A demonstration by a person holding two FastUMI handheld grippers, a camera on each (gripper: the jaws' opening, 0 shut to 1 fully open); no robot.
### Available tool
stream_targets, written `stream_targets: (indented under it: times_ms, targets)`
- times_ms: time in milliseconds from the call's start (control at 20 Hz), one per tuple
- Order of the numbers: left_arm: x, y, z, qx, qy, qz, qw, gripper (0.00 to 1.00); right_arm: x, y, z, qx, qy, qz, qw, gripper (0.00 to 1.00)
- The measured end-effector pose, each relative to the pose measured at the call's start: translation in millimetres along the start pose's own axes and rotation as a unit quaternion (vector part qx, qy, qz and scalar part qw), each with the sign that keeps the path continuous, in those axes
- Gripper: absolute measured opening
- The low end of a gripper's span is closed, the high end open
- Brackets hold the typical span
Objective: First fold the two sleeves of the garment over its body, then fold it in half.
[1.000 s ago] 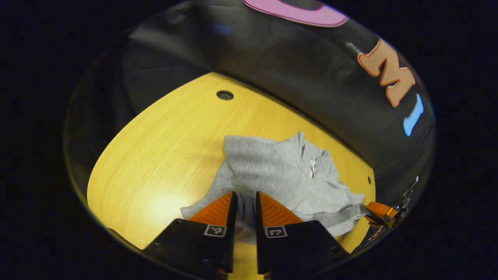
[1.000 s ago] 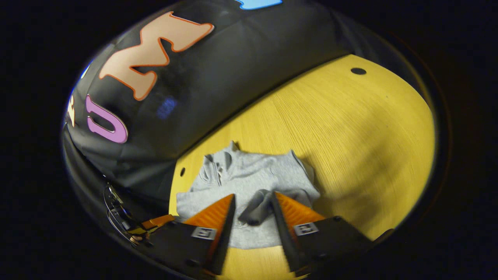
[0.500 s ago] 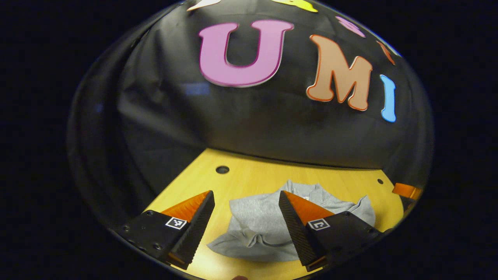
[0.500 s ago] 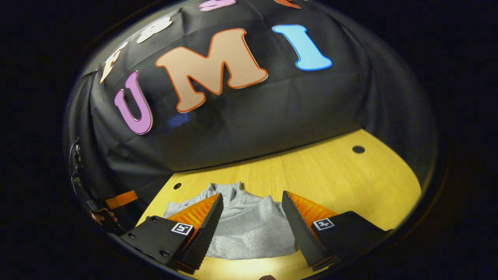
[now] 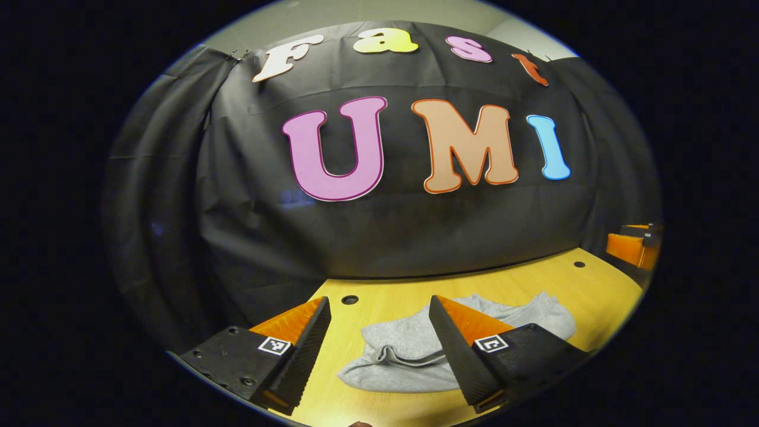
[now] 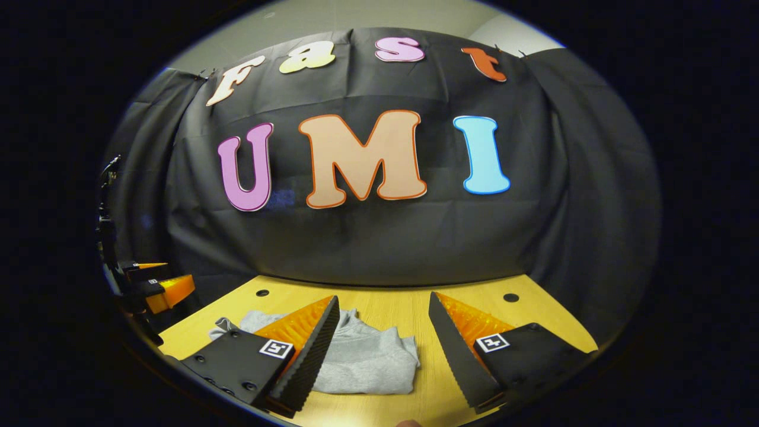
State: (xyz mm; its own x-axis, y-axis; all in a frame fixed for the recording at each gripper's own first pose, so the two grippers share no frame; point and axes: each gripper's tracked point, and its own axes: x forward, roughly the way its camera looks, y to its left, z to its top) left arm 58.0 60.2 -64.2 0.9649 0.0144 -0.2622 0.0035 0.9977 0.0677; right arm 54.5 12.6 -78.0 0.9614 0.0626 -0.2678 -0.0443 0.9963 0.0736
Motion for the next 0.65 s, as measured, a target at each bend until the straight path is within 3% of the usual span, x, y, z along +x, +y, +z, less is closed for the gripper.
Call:
stream_targets:
  times_ms: [200, 300, 450, 650]
  targets:
    - [-6.2, -4.0, 0.5, -0.012, 0.007, -0.001, 1.000, 0.96, -16.8, 8.5, 7.2, -0.045, -0.028, 0.007, 0.999, 0.96]
    - [-6.1, -2.5, 7.6, -0.009, -0.001, 0.002, 1.000, 0.96, -19.5, 16.8, 10.7, -0.037, -0.032, 0.016, 0.999, 0.92]
    - [-8.9, 0.5, 20.1, -0.001, -0.018, 0.003, 1.000, 0.96, -16.0, 22.4, 17.8, -0.026, -0.043, 0.021, 0.999, 0.98]
    - [-11.1, 9.5, 33.5, 0.013, -0.034, 0.006, 0.999, 0.96, -12.6, 30.4, 21.4, -0.050, -0.058, 0.033, 0.997, 0.98]
